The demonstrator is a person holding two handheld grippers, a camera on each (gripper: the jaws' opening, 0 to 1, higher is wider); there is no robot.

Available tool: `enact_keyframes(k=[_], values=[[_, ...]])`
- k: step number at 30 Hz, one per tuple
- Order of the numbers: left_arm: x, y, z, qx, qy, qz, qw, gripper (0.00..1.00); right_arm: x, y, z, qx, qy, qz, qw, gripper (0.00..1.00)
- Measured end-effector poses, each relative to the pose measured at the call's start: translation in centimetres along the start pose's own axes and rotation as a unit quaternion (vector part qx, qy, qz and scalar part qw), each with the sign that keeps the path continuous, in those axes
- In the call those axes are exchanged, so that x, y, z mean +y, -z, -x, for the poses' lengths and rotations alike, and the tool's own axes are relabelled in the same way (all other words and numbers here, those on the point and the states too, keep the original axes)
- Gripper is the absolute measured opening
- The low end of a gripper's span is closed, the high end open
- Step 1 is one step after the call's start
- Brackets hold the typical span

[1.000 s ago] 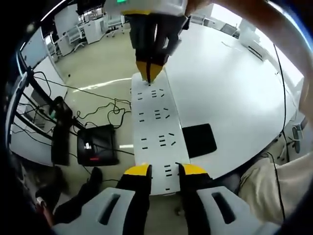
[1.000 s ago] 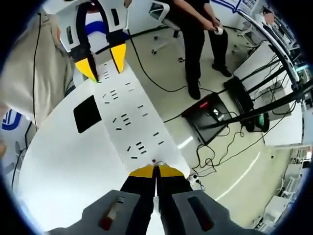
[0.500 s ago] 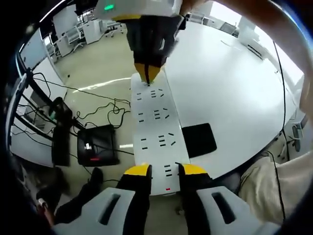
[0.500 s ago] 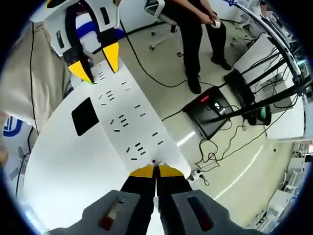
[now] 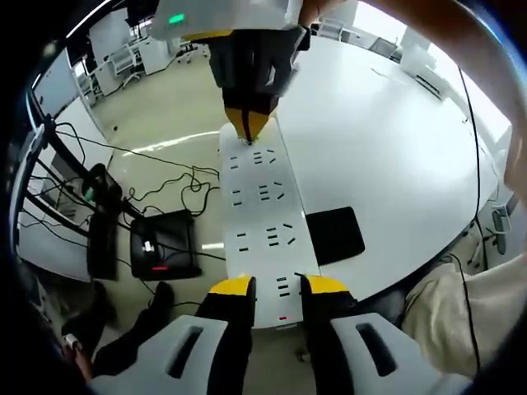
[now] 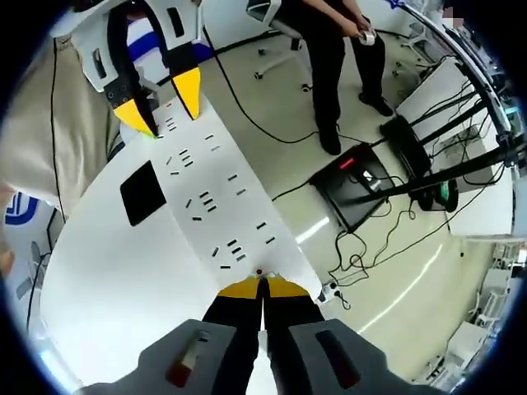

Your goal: Pick up the power strip scattered on the table, fix it on the side mounting bracket of the table, and press the switch

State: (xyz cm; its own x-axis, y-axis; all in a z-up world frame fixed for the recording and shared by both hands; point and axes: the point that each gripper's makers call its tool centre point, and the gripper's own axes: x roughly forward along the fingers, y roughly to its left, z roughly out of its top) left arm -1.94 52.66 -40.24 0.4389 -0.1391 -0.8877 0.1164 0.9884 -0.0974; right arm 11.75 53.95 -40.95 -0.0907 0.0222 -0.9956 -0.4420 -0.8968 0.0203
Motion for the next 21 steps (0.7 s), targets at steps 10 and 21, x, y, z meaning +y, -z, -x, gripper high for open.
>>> enact_keyframes(k=[10, 21], values=[[0.02, -0.06, -0.05, -0.002, 0.001, 0.000, 1.0000, 0.27, 0.00, -0.22, 0.24, -0.004, 0.016, -0.024, 0.9996, 0.00], [-0.06, -0.09, -0.02, 0.006, 0.000, -0.003, 1.0000, 0.27, 0.35, 0.04, 0.83, -0.003, 0.028, -0.031, 0.9991, 0.00]])
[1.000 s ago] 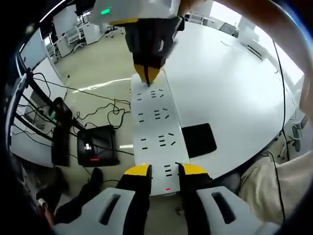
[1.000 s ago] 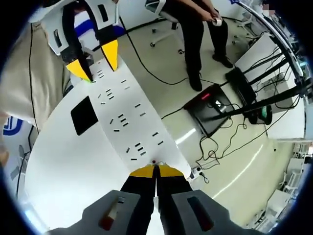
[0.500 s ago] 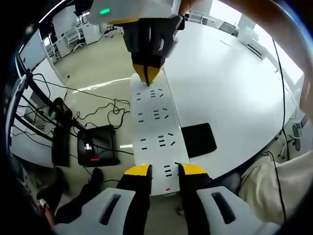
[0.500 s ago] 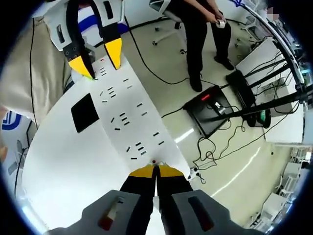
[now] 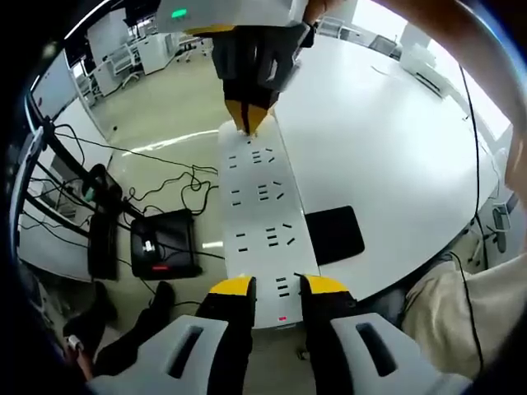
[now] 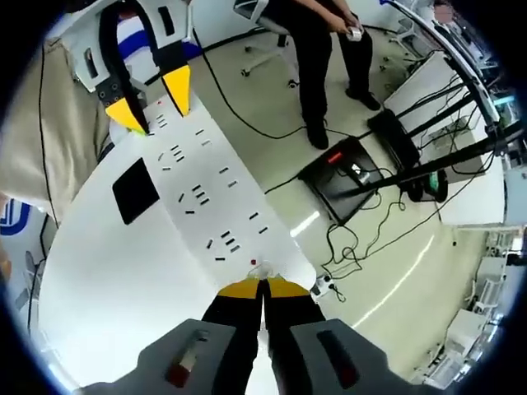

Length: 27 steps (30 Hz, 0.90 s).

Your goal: Pick up the power strip scattered on the table, fix it on the side mounting bracket of the table, and press the switch

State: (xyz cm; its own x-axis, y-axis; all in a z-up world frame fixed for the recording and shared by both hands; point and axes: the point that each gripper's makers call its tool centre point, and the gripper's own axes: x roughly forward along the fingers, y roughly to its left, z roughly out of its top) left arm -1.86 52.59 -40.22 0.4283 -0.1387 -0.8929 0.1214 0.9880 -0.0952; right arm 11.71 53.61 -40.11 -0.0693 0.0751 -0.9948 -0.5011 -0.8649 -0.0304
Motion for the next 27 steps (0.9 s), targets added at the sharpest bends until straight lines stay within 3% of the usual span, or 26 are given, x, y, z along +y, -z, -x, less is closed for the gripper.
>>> enact_keyframes(k=[19, 27], values=[[0.0, 0.0, 0.1, -0.003, 0.002, 0.003, 1.0000, 0.27, -0.2, -0.1, 0.6, -0.027, 0.007, -0.034, 0.9990, 0.00], [0.0, 0.0, 0.2, -0.008, 0.000, 0.006, 1.0000, 0.27, -0.5, -0.6, 2.4, -0.061, 0.054, -0.067, 0.9944, 0.00]])
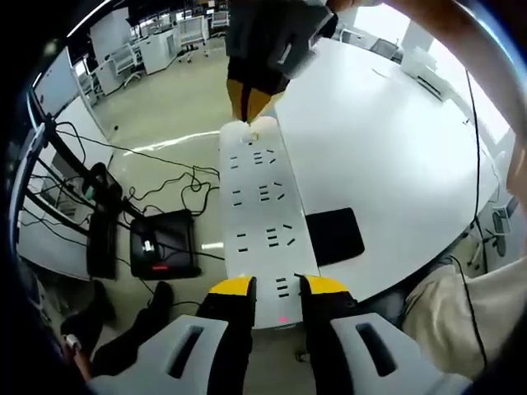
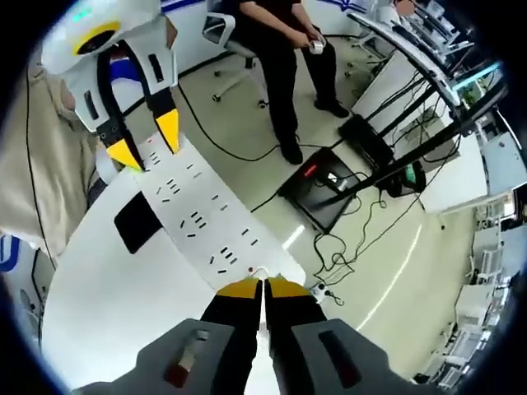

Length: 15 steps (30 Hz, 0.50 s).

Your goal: Pick up the power strip scattered on the table, fix it on the side mounting bracket of the table, and press the switch

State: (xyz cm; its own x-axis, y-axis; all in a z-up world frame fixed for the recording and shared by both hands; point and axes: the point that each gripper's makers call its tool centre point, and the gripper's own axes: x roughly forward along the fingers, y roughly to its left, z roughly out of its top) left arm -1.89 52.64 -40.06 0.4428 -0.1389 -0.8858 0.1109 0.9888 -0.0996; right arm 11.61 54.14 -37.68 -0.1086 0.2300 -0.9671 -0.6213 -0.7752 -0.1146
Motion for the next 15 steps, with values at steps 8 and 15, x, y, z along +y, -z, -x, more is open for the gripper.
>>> enact_keyframes(k=[8, 15], values=[[0.1, 0.0, 0.1, -0.009, 0.007, 0.002, 0.9999, 0.27, 0.5, -0.2, 2.7, -0.039, 0.043, -0.018, 0.9982, 0.00], [0.2, 0.0, 0.0, -0.016, 0.006, 0.003, 0.9998, 0.27, 1.5, 0.8, 5.2, -0.083, 0.091, -0.050, 0.9911, 0.05]])
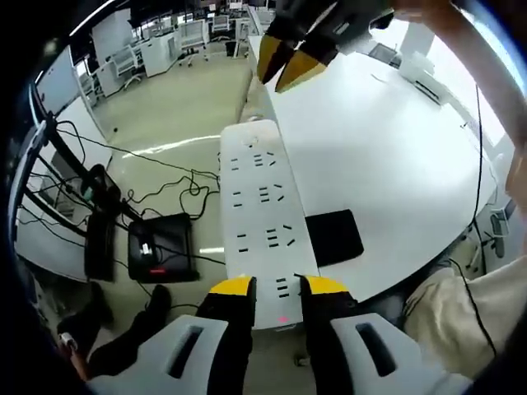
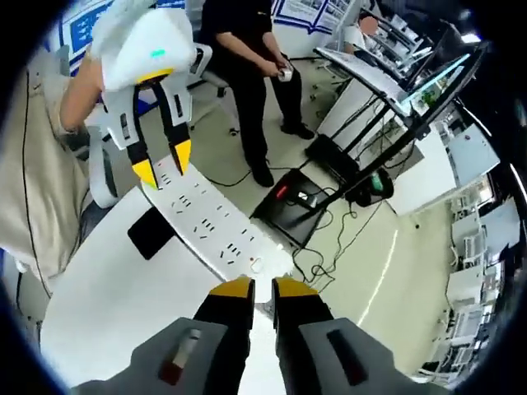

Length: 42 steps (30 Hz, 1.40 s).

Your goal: Pick up the power strip scattered on the table, fix it on the side mounting bracket of the table, and press the switch

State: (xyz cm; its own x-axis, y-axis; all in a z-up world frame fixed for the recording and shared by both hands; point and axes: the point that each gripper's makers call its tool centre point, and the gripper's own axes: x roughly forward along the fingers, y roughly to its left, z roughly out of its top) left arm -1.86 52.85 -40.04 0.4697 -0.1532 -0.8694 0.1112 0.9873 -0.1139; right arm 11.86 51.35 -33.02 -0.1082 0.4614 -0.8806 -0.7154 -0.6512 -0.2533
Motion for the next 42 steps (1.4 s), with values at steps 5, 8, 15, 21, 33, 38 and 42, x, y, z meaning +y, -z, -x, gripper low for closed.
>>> enact_keyframes(k=[5, 8, 15, 21, 33, 38, 42], values=[[0.1, -0.1, 0.0, -0.001, 0.001, 0.002, 1.0000, 0.27, 0.5, 0.5, 1.7, -0.025, 0.017, -0.015, 0.9994, 0.07], [0.3, -0.2, 0.0, 0.003, -0.001, -0.001, 1.0000, 0.27, 0.9, 0.6, 2.8, -0.047, 0.027, -0.028, 0.9982, 0.08], [-0.4, 0.1, 0.3, -0.002, 0.002, -0.001, 1.0000, 0.27, 1.7, 1.0, 5.5, -0.095, 0.072, -0.064, 0.9908, 0.08], [-0.5, 0.1, 0.4, -0.013, 0.004, -0.004, 0.9999, 0.27, 2.5, 1.7, 7.8, -0.133, 0.104, -0.090, 0.9815, 0.08], [-0.8, 0.2, 0.5, -0.032, 0.005, -0.004, 0.9995, 0.27, 3.5, 5.8, 14.7, -0.187, 0.194, -0.145, 0.9521, 0.10], [-0.9, 0.3, 0.6, -0.046, 0.009, -0.005, 0.9989, 0.27, 5.2, 7.3, 16.4, -0.190, 0.211, -0.156, 0.9461, 0.10], [-0.9, 0.3, 0.6, -0.053, 0.013, -0.003, 0.9985, 0.27, 6.5, 8.4, 17.8, -0.193, 0.228, -0.169, 0.9393, 0.10]])
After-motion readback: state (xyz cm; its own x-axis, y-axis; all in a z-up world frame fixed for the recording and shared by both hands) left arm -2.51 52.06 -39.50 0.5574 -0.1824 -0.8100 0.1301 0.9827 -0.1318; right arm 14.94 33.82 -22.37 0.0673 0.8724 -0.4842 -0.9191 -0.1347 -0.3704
